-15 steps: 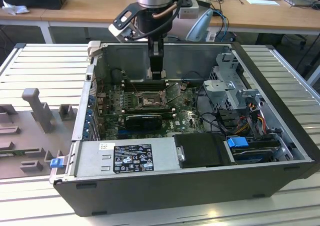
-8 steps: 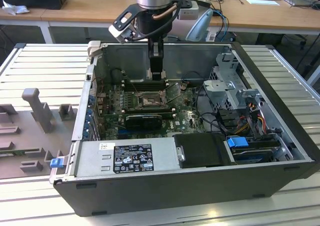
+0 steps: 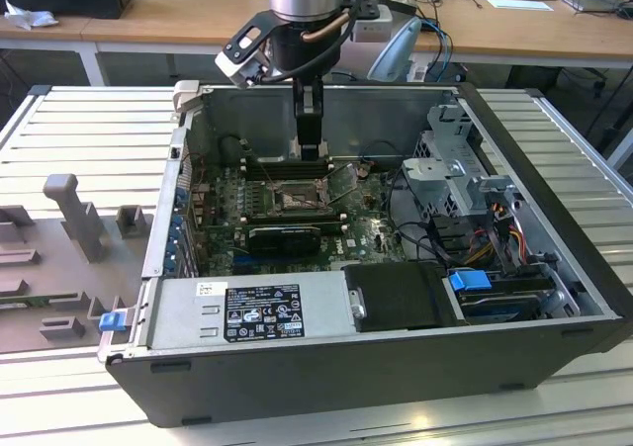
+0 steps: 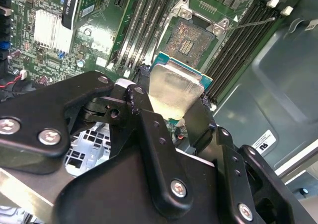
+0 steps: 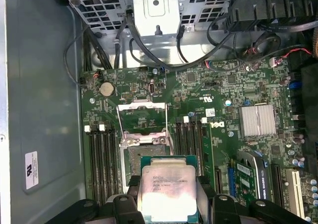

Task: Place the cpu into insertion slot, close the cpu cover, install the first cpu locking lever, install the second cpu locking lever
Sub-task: 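Place the cpu into insertion slot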

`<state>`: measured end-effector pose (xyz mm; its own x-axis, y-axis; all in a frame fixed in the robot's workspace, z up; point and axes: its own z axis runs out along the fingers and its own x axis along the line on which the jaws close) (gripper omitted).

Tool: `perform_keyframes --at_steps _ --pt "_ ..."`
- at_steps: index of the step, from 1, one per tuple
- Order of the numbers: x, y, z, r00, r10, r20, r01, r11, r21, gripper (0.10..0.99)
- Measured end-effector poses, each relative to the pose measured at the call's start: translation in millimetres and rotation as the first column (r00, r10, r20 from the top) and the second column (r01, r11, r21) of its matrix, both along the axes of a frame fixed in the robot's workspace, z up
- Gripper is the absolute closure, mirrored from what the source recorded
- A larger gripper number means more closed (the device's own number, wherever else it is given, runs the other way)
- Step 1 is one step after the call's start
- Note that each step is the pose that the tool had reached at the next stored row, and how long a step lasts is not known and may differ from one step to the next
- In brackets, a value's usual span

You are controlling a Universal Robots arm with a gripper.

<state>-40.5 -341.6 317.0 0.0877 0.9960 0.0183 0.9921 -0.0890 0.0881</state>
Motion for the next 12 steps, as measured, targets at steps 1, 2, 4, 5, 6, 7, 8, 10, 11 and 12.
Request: perform_keyframes --at_steps 1,2,4,5,6,7,8,10,11,12 --pt "0.0 0.0 -0.3 1.0000 0.000 -0.0001 0.000 1.0000 0.000 0.561" --pt "0.0 0.0 -0.9 1.0000 0.000 0.0000 0.000 1.0000 0.000 0.561" --pt "0.0 0.0 -1.4 1.0000 0.000 0.0000 0.000 1.0000 0.000 0.561" --pt "0.0 0.0 -1.7 1.0000 0.000 0.0000 0.000 1.0000 0.000 0.561" --pt "0.0 0.0 -2.1 1.0000 0.000 0.0000 0.000 1.0000 0.000 0.561" --pt "0.0 0.0 -2.8 1.0000 0.000 0.0000 0.000 1.0000 0.000 0.561" --pt "0.0 0.0 -4.6 1.0000 0.000 0.0000 0.000 1.0000 0.000 0.561" --pt "-0.3 0.0 -9.2 1.0000 0.000 0.0000 0.000 1.0000 0.000 0.561" --pt "-0.4 0.0 -11.0 1.0000 0.000 0.0000 0.000 1.0000 0.000 0.561" --pt "-0.5 0.0 -12.7 1.0000 0.001 0.0001 -0.001 1.0000 0.000 0.561"
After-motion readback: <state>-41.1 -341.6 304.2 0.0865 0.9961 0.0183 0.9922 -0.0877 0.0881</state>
